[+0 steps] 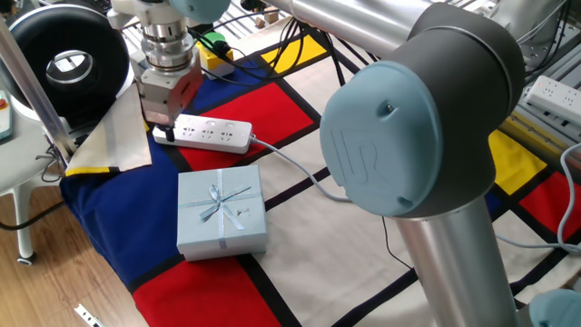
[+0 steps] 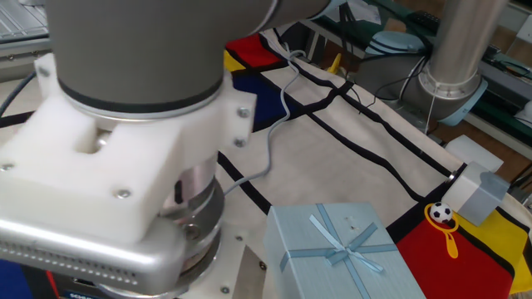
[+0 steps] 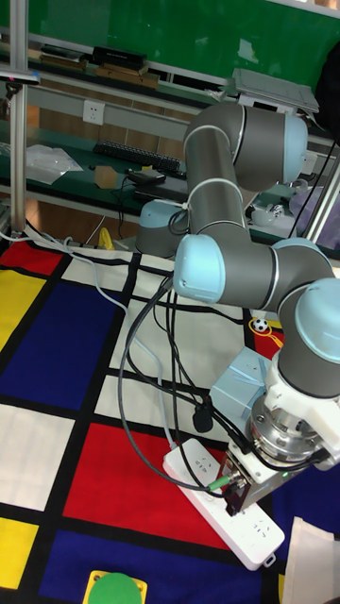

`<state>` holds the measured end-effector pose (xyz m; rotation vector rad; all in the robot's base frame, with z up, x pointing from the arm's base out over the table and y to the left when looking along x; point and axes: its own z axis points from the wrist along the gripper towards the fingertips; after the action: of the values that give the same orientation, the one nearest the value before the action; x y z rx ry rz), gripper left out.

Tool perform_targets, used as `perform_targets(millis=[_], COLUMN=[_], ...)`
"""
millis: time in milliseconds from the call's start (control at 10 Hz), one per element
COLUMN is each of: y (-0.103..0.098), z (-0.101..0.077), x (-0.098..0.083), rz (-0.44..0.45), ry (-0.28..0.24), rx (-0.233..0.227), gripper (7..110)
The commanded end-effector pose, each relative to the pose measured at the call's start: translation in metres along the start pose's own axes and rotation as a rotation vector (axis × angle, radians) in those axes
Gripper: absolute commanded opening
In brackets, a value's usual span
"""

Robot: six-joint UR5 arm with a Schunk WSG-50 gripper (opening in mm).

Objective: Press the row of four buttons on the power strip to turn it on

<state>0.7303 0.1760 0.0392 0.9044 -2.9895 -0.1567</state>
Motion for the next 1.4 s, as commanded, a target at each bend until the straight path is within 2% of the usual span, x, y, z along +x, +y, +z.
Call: perform_targets(millis=[0,100,200,300,400,500,800,1000,1300], y=[-0.008,-0.011,-0.015,-0.02,-0.017,-0.017,-0.012,-0.006,-0.005], z=[-0.001,-0.004,-0.013,-0.014,-0.014,-0.014,-0.014,-0.014,-0.015], x=[-0.002,0.002,0.015,0.018,0.015,0.014,0.012,0.002,-0.011], rz=[0.004,0.003,0.001,-0.003,-0.029,-0.044,-0.039,-0.048,-0.052], ry=[-0.002,0.005,0.02,0.025,0.015,0.01,0.001,-0.039,-0.091], rx=[0.004,0.012,0.029,0.047,0.037,0.037,0.015,-0.009,-0.012], gripper=[88,88,88,88,88,66,66,66,66])
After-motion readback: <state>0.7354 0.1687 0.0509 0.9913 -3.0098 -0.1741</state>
